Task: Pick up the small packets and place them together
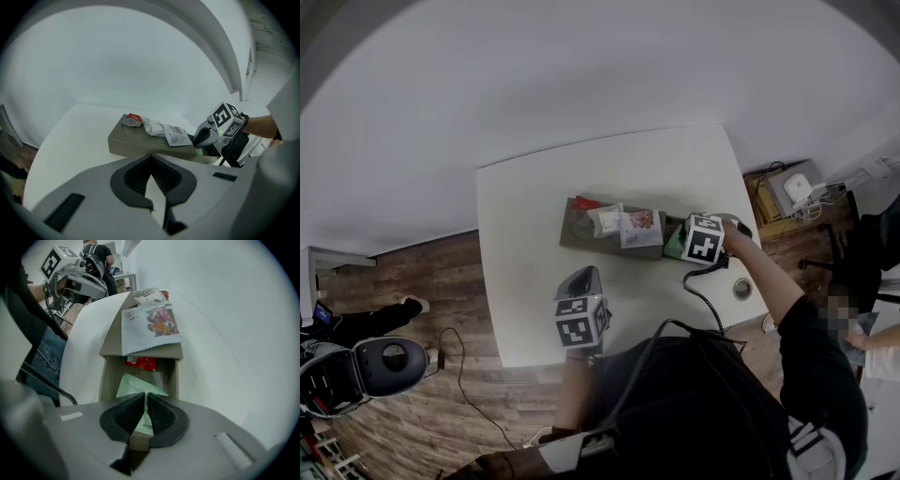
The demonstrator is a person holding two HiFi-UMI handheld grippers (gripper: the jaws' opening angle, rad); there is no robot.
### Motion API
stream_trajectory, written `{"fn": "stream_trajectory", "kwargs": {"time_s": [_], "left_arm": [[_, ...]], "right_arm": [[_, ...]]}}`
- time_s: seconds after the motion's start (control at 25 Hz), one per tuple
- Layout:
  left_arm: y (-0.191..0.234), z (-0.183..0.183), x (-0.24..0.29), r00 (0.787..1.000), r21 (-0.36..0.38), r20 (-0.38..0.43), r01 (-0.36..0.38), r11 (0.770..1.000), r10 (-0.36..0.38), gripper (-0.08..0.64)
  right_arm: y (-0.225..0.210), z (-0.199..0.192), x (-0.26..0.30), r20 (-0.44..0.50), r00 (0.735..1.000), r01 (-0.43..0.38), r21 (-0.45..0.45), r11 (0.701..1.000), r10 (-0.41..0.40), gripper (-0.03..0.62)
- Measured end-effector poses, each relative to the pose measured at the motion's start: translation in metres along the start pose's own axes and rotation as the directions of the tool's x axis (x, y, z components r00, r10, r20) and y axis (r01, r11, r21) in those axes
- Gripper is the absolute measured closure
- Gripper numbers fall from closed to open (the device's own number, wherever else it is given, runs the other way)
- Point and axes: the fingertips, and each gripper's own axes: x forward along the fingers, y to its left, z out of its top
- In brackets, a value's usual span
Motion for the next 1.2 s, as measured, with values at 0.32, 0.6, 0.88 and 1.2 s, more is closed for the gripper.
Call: {"fn": "stream_trajectory", "kwargs": {"time_s": [0.32,0.6,0.88,1.2], "left_arm": [[-0.005,0.004,-0.001,1.000,0.013,0.012,0.005,1.000,-0.005,0.562],[-0.006,0.005,-0.004,1.000,0.019,0.017,0.008,1.000,-0.008,0.563],[-0.010,0.004,-0.008,1.000,0.024,0.021,0.012,1.000,-0.012,0.563],[-0.011,0.003,-0.014,0.999,0.022,0.033,0.010,1.000,-0.011,0.563]], "right_arm": [[-0.001,-0.018,-0.021,0.066,0.998,0.011,0.103,0.995,-0.018,0.569],[-0.007,-0.029,-0.037,0.103,0.993,0.034,0.166,0.986,-0.052,0.569],[-0.015,-0.026,-0.061,0.137,0.985,0.082,0.178,0.981,-0.108,0.571],[-0.024,-0.012,-0.088,0.179,0.967,0.154,0.160,0.975,-0.182,0.571]]}}
